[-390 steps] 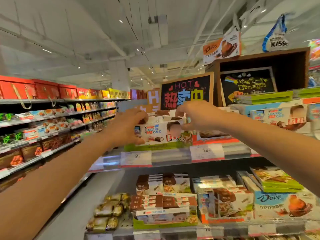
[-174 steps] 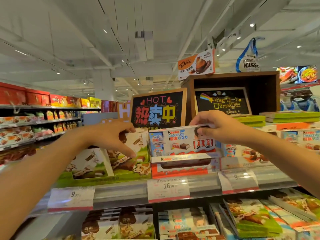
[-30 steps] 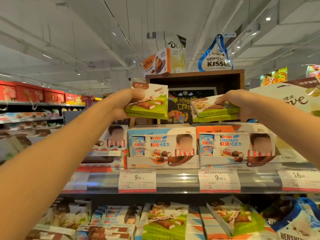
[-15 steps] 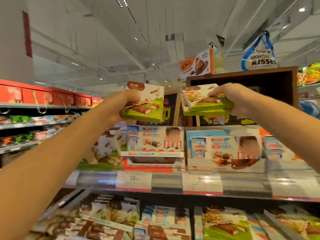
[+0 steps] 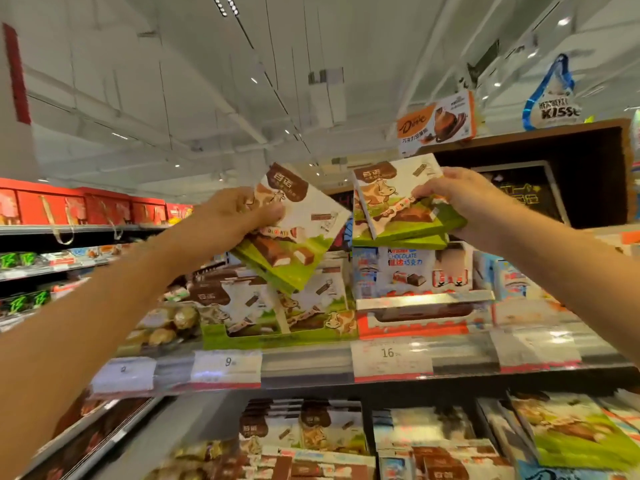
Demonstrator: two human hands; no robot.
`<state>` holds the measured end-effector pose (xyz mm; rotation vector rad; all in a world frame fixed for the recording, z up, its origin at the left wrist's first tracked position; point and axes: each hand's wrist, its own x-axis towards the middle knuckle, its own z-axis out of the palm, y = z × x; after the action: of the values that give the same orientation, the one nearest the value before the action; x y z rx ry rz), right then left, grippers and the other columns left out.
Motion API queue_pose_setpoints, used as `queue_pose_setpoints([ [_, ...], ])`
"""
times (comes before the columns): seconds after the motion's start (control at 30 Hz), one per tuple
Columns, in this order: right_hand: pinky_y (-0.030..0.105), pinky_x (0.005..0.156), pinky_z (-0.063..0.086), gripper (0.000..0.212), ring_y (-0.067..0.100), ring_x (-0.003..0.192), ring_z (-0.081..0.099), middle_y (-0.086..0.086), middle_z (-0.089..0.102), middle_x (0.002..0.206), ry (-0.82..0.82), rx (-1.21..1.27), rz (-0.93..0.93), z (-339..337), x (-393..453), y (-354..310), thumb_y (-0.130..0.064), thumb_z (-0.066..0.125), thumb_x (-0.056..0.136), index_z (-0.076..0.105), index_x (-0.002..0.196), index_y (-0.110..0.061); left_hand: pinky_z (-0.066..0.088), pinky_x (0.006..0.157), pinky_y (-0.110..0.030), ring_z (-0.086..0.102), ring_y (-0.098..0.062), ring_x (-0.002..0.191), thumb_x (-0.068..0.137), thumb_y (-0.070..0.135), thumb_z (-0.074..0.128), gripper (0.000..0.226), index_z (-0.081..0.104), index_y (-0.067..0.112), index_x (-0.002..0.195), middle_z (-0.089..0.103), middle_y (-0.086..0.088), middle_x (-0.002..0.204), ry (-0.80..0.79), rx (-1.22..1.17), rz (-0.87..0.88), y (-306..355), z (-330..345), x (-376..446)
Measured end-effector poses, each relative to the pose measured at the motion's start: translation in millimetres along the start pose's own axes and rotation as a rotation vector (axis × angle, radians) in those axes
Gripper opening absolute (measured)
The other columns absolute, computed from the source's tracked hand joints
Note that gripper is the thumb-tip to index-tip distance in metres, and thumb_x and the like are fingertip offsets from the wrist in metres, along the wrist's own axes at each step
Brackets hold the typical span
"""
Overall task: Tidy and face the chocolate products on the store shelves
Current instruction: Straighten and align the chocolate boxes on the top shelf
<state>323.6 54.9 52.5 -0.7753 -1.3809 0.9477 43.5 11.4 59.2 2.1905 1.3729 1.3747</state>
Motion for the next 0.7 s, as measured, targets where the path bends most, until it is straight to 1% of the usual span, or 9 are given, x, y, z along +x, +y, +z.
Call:
queue_pose_setpoints([
  [0.1,0.03,0.059,0.059,0.037,0.014,0.068,0.071,0.006,0.067,0.096,-0.018,-0.005,-0.007,17,-5,7,-0.005,0.061,0.086,0.05,0.118,-0.018,0.058,0.069,-0.029,0.072,-0.022,0.081,0.065,0.055,0.07,0.036,0.069,0.028,0.09,0.073,0.002,0.089,-0.168,-0.003,0.053,-12,-21,-17],
  [0.13,0.032,0.059,0.059,0.045,0.015,0.07,0.071,0.005,0.067,0.098,-0.044,-0.008,-0.008,21,-8,8,-0.004,0.061,0.085,0.047,0.124,-0.019,0.058,0.066,-0.027,0.072,-0.022,0.081,0.068,0.051,0.071,0.032,0.07,0.027,0.09,0.073,0.002,0.089,-0.215,-0.016,0.052,-15,-26,-22],
  [0.17,0.035,0.065,0.06,0.05,0.018,0.076,0.071,0.005,0.067,0.101,-0.09,-0.009,-0.012,24,-9,9,-0.002,0.061,0.085,0.046,0.128,-0.021,0.058,0.066,-0.028,0.072,-0.023,0.082,0.074,0.044,0.072,0.028,0.07,0.024,0.093,0.073,0.0,0.092,-0.259,-0.03,0.044,-19,-31,-26],
  [0.23,0.04,0.076,0.056,0.053,0.026,0.09,0.07,0.008,0.068,0.108,-0.231,-0.019,-0.038,32,-13,13,0.001,0.058,0.085,0.046,0.13,-0.024,0.058,0.073,-0.033,0.07,-0.026,0.09,0.079,0.029,0.073,0.032,0.067,0.012,0.105,0.073,-0.007,0.099,-0.339,-0.016,0.039,-28,-40,-33],
  [0.33,0.043,0.082,0.055,0.051,0.03,0.098,0.067,0.011,0.067,0.112,-0.334,-0.1,-0.084,50,-16,21,0.003,0.058,0.085,0.046,0.129,-0.02,0.057,0.079,-0.034,0.069,-0.023,0.093,0.076,0.03,0.077,0.039,0.066,0.01,0.109,0.072,-0.006,0.101,-0.392,0.014,-0.006,-41,-45,-40],
  [0.4,0.037,0.081,0.056,0.051,0.025,0.1,0.065,0.009,0.064,0.113,-0.292,-0.211,-0.147,63,-14,27,0.004,0.06,0.083,0.045,0.127,-0.017,0.057,0.077,-0.031,0.07,-0.02,0.092,0.077,0.021,0.073,0.031,0.068,0.014,0.107,0.073,-0.002,0.099,-0.419,0.053,-0.028,-52,-44,-42],
  [0.5,0.024,0.073,0.053,0.046,0.014,0.094,0.061,0.002,0.06,0.108,-0.186,-0.332,-0.252,77,-6,34,0.001,0.065,0.082,0.044,0.117,-0.019,0.056,0.072,-0.023,0.07,-0.014,0.09,0.077,0.017,0.072,0.033,0.067,0.019,0.109,0.073,0.005,0.098,-0.434,0.08,-0.048,-63,-40,-43],
  [0.6,0.022,0.066,0.052,0.041,0.008,0.086,0.062,0.0,0.062,0.104,-0.133,-0.409,-0.285,86,1,40,-0.005,0.069,0.081,0.045,0.112,-0.018,0.055,0.07,-0.02,0.07,-0.012,0.089,0.074,0.023,0.072,0.039,0.065,0.022,0.112,0.073,0.008,0.098,-0.436,0.07,-0.045,-71,-40,-40],
  [0.7,0.027,0.071,0.055,0.039,0.012,0.09,0.064,0.003,0.065,0.107,-0.136,-0.476,-0.292,93,6,50,-0.011,0.071,0.08,0.044,0.107,-0.019,0.055,0.072,-0.021,0.069,-0.01,0.092,0.071,0.032,0.071,0.044,0.063,0.029,0.114,0.072,0.013,0.1,-0.456,0.09,-0.066,-74,-40,-36],
])
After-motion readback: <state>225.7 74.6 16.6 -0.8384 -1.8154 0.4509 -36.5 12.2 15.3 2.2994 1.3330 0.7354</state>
